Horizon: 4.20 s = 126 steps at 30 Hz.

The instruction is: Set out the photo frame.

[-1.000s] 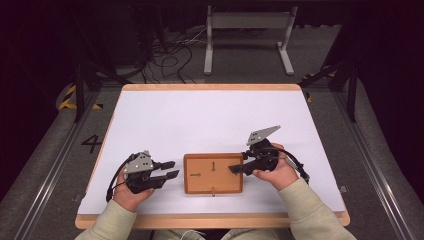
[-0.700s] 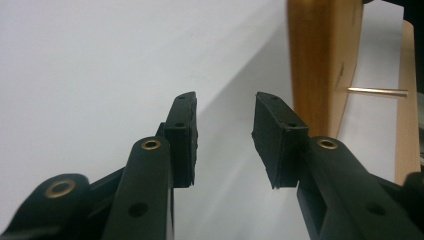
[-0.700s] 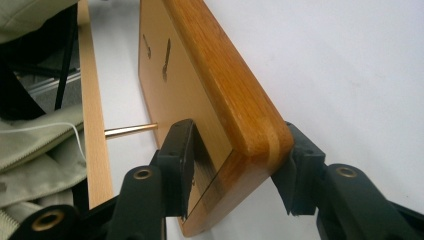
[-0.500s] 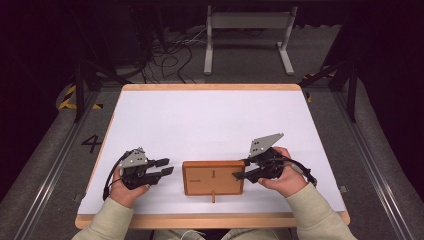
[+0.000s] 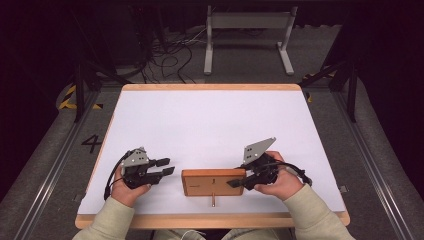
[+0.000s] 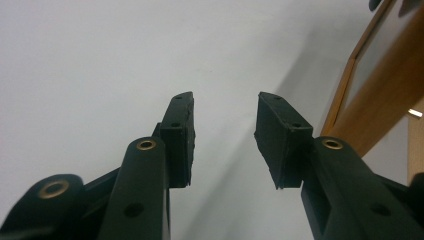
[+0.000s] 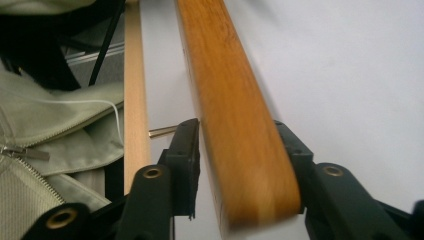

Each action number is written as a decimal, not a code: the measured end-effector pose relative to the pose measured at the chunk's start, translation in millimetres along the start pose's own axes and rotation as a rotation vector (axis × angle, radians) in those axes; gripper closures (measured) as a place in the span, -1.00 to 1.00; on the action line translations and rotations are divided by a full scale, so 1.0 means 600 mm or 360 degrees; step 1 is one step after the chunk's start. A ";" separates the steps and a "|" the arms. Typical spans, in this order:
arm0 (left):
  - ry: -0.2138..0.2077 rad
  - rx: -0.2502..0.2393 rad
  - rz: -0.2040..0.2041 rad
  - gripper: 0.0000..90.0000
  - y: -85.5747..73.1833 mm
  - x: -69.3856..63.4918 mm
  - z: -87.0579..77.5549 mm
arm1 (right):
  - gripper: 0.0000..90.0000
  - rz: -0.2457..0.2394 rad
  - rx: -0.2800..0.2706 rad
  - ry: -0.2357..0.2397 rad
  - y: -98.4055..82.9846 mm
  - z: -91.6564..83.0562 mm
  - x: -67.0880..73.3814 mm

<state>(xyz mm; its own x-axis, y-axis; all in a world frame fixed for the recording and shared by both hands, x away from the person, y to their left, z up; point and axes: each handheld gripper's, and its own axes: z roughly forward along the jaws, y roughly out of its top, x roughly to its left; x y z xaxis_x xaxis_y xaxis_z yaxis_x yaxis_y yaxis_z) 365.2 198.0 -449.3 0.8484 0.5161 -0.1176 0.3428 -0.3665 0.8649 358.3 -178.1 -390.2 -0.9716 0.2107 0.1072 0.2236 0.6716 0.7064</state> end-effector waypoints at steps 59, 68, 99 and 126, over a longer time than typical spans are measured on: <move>0.0064 0.0034 -0.0052 0.02 0.003 0.019 0.013 | -0.14 0.0065 0.0056 -0.0350 -0.087 -0.051 0.025; 0.0084 0.0035 -0.0063 -0.01 0.003 0.020 0.012 | 0.61 0.0060 0.0176 -0.0277 -0.107 -0.038 0.017; 0.0101 0.0039 -0.0057 -0.06 -0.001 0.019 0.009 | 1.00 0.0133 0.0109 -0.0256 -0.106 0.009 -0.009; 0.0129 0.0035 -0.0078 -0.10 -0.007 0.019 0.004 | 1.00 0.0298 0.0034 -0.0408 -0.055 0.029 -0.101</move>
<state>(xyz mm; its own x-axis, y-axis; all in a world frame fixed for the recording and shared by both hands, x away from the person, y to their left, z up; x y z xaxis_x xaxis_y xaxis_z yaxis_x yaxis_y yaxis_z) 374.6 203.7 -455.1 0.7955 0.5942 -0.1188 0.3924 -0.3556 0.8483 410.9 -200.8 -432.2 -0.8632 0.5022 0.0522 0.4008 0.6186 0.6758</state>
